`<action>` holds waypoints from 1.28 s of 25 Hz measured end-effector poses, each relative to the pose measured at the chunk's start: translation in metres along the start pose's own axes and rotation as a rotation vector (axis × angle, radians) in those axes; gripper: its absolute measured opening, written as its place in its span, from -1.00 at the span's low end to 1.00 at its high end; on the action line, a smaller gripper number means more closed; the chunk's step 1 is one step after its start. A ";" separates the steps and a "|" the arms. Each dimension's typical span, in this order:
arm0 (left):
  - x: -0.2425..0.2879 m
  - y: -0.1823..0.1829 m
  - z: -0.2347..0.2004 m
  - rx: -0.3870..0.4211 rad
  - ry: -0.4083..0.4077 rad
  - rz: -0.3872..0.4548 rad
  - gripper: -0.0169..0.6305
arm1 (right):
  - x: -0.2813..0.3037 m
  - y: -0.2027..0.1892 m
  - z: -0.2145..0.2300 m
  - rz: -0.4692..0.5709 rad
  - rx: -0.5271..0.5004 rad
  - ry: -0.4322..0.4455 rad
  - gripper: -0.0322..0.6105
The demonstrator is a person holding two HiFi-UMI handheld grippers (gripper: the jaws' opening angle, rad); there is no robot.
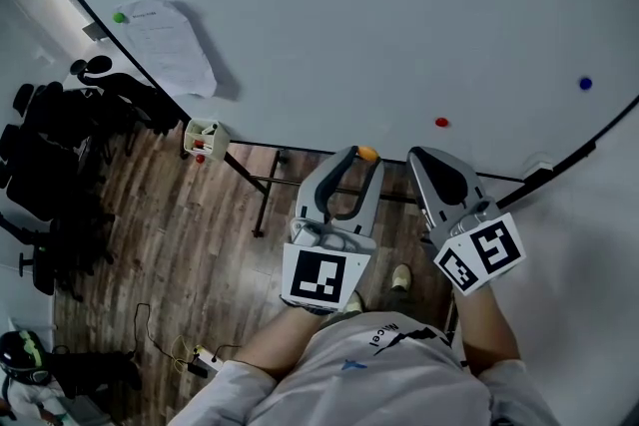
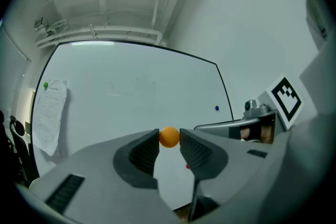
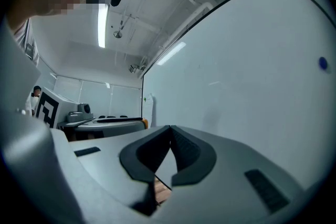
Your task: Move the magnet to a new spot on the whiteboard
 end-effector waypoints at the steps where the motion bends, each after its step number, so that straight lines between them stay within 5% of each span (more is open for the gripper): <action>1: -0.005 0.001 0.001 -0.006 -0.007 0.004 -0.55 | -0.002 0.000 -0.004 0.002 -0.001 -0.004 -0.86; 22: -0.055 0.016 0.021 -0.058 -0.140 0.029 -0.55 | -0.019 0.012 -0.046 0.036 -0.020 -0.030 -0.86; 32: -0.047 0.015 0.021 -0.070 -0.129 0.032 -0.55 | -0.022 0.015 -0.040 0.034 -0.031 -0.045 -0.86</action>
Point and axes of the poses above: the fingertips, and each gripper's own axes: x forward along the fingers, z to its right, y out of its top, the point moved 1 cm from there along -x, backward along the fingers, and after that the axes turned 12 degrees about -y, right-handed, at the moved point
